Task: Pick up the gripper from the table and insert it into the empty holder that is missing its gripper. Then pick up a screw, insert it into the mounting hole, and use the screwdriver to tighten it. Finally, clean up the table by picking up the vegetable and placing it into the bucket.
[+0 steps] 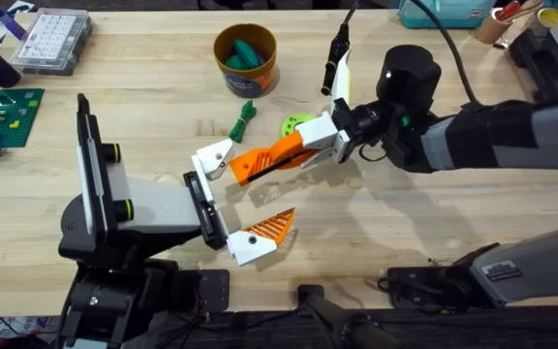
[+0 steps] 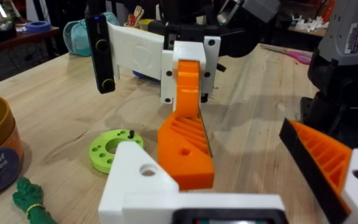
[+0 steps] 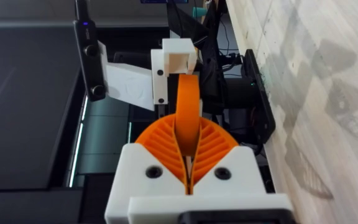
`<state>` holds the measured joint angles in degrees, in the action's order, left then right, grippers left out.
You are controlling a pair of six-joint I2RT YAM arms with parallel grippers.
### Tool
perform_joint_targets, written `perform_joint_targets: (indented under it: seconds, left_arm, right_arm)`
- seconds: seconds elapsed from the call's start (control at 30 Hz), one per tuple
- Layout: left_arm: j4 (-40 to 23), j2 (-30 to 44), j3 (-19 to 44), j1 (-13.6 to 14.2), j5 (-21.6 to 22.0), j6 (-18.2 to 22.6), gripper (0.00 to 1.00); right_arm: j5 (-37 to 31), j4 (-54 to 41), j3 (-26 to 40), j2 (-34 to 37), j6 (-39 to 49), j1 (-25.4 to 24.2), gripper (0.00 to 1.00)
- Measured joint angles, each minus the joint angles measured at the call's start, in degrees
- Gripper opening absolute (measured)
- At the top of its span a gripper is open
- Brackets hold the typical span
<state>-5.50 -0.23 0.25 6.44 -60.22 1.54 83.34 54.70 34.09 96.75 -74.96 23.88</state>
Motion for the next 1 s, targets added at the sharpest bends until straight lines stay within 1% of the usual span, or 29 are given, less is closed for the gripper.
perform_joint_targets:
  seconds: [0.17,0.33,0.43,0.53,0.6,1.0]
  left_arm:
    - [0.01,0.24,0.02,0.02,-0.01,-0.04,0.987]
    - [0.0,0.24,0.02,0.02,-0.01,-0.04,0.987]
    - [0.0,0.24,0.02,0.0,-0.01,-0.03,0.987]
    - [0.0,0.24,0.02,0.0,-0.01,-0.03,0.987]
    - [0.0,0.24,0.02,0.0,-0.01,-0.04,0.987]
    - [-0.01,0.24,0.04,0.0,-0.01,-0.04,0.986]
  right_arm:
    - [-0.03,-0.54,-0.09,0.13,-0.24,0.0,0.018]
    - [1.36,-0.36,-0.09,0.13,0.01,0.0,0.018]
    - [1.97,1.44,-0.09,0.12,0.44,0.0,0.018]
    - [2.13,5.97,-0.13,0.12,0.71,0.0,0.017]
    - [2.2,7.33,-0.13,0.11,0.75,0.0,0.018]
    - [1.88,7.84,-0.13,0.11,2.94,0.1,0.018]
